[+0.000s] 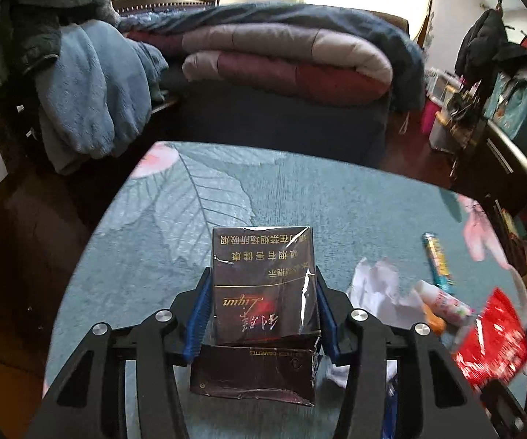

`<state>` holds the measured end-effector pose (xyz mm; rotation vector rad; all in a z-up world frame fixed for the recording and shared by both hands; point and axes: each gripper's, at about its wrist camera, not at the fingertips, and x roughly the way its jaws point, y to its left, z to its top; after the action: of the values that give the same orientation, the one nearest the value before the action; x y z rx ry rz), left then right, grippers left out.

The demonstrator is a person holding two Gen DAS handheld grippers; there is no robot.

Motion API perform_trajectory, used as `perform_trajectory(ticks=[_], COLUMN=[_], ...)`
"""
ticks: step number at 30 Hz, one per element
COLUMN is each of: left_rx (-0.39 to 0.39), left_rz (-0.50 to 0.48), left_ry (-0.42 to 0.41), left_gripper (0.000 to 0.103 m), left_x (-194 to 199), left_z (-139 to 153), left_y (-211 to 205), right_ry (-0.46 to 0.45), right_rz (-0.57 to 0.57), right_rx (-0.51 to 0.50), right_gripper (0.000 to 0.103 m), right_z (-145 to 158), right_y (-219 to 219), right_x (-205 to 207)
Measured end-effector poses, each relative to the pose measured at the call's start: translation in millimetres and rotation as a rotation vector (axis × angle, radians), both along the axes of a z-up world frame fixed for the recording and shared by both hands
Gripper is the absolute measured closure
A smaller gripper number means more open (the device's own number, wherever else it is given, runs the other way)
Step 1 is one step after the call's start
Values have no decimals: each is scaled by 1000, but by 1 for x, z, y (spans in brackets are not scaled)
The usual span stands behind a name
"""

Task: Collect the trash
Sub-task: 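Grasp the black cigarette pack with the left gripper while the right gripper grasps the red snack bag, then carry both items to the wastebasket and open both grippers to drop them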

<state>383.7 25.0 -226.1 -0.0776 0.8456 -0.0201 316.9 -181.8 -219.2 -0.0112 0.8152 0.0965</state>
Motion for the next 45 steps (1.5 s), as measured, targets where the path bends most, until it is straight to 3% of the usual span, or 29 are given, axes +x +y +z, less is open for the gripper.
perform_trajectory(ticks=[2,4,7,9,18,24,33,38,45], left_rx=[-9,-32,-61,-83,-156,-185,-193,-152,-131], left_rz=[-3,-10,-10,-12,-102,-234,-478,-594,-678], left_ry=[-7,-13,-23,-35,-104,-146,-148,-126,-78], left_gripper=[52,52,52,52,52,51,51,51,51], left_x=[-9,-16,-27,-37,-81,-105,-109,-101,-83], left_z=[4,9,17,22,55,74,79,69,52], left_y=[2,7,12,15,-1,-48,-179,-264,-367], right_ry=[-22,-38,-43,-57,-137,-185,-223,-238,-228], right_rz=[4,6,15,32,31,-46,-242,-363,-496], right_rx=[-36,-52,-5,61,195,218,195,153,108], right_gripper=[9,36,49,52,55,55,55,55,54], right_z=[0,2,5,11,40,55,47,34,8], right_y=[5,6,-1,-10,-39,-86,-188,-249,-322], right_x=[-1,-5,-10,-18,-62,-97,-133,-144,-135])
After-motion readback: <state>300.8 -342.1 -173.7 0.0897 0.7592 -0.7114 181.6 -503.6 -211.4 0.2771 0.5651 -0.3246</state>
